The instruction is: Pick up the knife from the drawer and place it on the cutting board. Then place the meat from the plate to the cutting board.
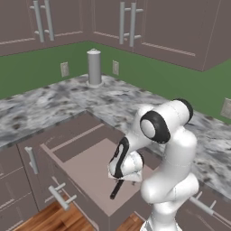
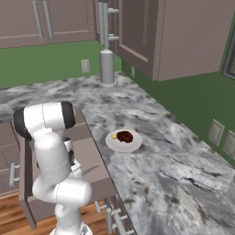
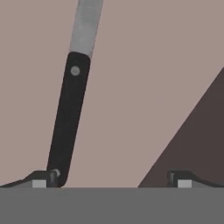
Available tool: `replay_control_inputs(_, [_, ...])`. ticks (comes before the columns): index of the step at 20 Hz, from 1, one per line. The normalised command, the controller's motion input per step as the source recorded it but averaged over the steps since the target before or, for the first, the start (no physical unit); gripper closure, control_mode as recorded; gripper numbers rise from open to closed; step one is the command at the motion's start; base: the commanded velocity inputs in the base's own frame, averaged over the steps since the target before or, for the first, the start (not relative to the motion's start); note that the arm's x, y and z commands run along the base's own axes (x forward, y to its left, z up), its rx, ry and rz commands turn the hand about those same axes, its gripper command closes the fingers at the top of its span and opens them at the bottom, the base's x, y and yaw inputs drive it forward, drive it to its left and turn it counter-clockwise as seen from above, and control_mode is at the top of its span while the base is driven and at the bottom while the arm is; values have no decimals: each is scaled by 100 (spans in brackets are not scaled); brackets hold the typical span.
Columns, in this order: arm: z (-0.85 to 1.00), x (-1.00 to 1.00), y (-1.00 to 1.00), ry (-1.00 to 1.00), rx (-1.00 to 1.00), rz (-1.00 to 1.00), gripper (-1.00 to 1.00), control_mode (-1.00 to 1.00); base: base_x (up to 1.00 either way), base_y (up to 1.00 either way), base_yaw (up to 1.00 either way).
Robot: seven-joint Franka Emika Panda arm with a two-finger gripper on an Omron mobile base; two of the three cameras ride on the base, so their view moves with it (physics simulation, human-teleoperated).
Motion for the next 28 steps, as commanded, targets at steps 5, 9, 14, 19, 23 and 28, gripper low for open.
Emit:
replay_control_inputs(5, [-45,0,21,0,0,0,-100,-100,0,0,0])
replay_control_inputs(9, [-62,0,45,0,0,0,-100,-100,0,0,0])
replay_control_inputs(14, [-47,0,27,-10,0,0,-100,-100,0,0,0])
replay_control_inputs(19, [-44,8,1,-10,0,0,-100,-100,0,0,0])
replay_control_inputs(23, [-51,20,9,-3,0,0,-100,-100,0,0,0])
replay_control_inputs(28, [-60,4,26,0,0,0,100,-100,0,0,0])
